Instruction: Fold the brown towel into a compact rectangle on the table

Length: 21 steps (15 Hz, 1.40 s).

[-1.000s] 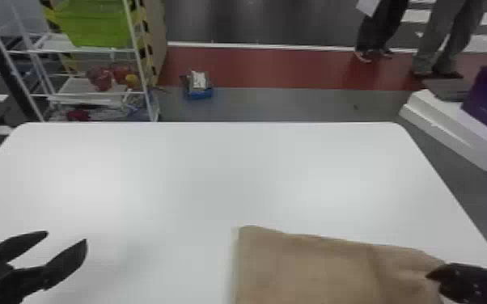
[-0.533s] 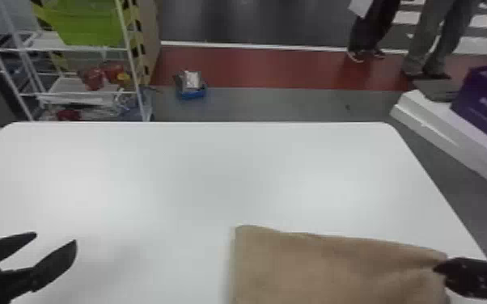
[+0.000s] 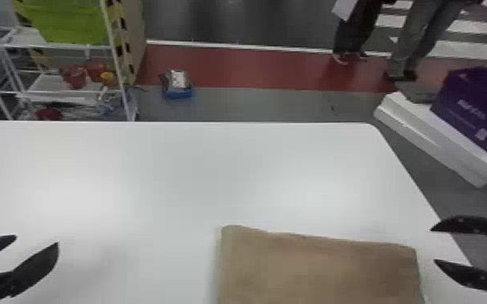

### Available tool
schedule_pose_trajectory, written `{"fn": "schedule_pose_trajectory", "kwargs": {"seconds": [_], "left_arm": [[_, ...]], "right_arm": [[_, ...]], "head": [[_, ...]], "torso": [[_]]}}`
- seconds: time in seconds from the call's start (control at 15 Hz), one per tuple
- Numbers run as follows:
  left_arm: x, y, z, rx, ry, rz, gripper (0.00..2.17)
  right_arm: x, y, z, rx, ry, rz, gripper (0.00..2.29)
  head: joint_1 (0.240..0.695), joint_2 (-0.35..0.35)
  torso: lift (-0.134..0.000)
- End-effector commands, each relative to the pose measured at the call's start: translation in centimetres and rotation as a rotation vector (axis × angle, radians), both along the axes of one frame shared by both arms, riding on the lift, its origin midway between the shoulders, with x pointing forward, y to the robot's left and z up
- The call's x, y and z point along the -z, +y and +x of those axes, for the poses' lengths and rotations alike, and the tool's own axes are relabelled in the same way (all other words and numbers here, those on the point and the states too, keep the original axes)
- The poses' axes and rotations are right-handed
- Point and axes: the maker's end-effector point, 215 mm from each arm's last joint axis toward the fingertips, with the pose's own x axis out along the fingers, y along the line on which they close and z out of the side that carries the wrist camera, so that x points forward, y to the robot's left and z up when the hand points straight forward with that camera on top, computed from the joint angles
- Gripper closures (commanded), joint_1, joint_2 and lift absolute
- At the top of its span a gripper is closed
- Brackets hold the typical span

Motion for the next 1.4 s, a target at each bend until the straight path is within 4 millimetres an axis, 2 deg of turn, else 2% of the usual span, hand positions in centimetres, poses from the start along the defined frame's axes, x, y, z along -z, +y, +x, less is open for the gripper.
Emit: {"fn": "schedule_pose_trajectory", "kwargs": {"seconds": [0.0, 0.27, 0.33, 0.4, 0.47, 0.6, 0.67, 0.8, 0.93, 1.13, 1.33], "left_arm": [[-0.1, -0.2, 0.1, 0.001, -0.004, -0.003, 0.08], [0.0, 0.2, 0.3, -0.005, -0.002, 0.009, 0.08], [0.1, 0.3, 0.2, -0.007, 0.004, 0.01, 0.08], [0.2, 0.3, 0.2, -0.007, 0.005, 0.009, 0.08], [0.3, 0.3, 0.2, -0.008, 0.005, 0.01, 0.08], [0.5, 0.4, 0.2, -0.011, 0.01, 0.011, 0.08], [0.4, 0.5, 0.2, -0.013, 0.009, 0.013, 0.08], [0.5, 0.6, 0.1, -0.015, 0.012, 0.015, 0.08], [0.6, 0.7, 0.1, -0.016, 0.014, 0.017, 0.08], [0.6, 0.8, 0.4, -0.019, 0.013, 0.017, 0.08], [1.2, 0.8, 0.2, -0.02, 0.026, 0.013, 0.08]], "right_arm": [[-1.1, -1.6, 0.0, 0.036, -0.014, 0.002, 0.14], [-0.9, -3.4, -1.6, 0.189, 0.071, 0.167, 0.11], [0.0, -4.7, -1.5, 0.331, 0.166, 0.267, 0.11], [1.5, -6.4, -2.0, 0.56, 0.32, 0.444, 0.13], [2.1, -6.6, -2.4, 0.661, 0.401, 0.556, 0.14], [2.6, -5.1, -3.2, 0.706, 0.479, 0.694, 0.14], [2.6, -4.6, -3.8, 0.783, 0.554, 0.776, 0.14], [2.9, -3.7, -5.2, 0.922, 0.701, 0.914, 0.14], [4.2, -2.1, -7.4, 1.074, 0.87, 0.986, 0.14], [5.4, 0.7, -8.5, 1.114, 0.981, 1.005, 0.18], [6.1, 1.5, -8.6, 1.122, 0.997, 0.966, 0.19]], "head": [[0.695, -0.144], [0.695, -0.179], [0.695, -0.185], [0.695, -0.193], [0.695, -0.207], [0.695, -0.239], [0.695, -0.242], [0.695, -0.227], [0.695, -0.218], [0.695, -0.178], [0.695, -0.142]], "torso": [[-0.134], [-0.134], [-0.134], [-0.134], [-0.134], [-0.134], [-0.134], [-0.134], [-0.134], [-0.134], [-0.134]]}}
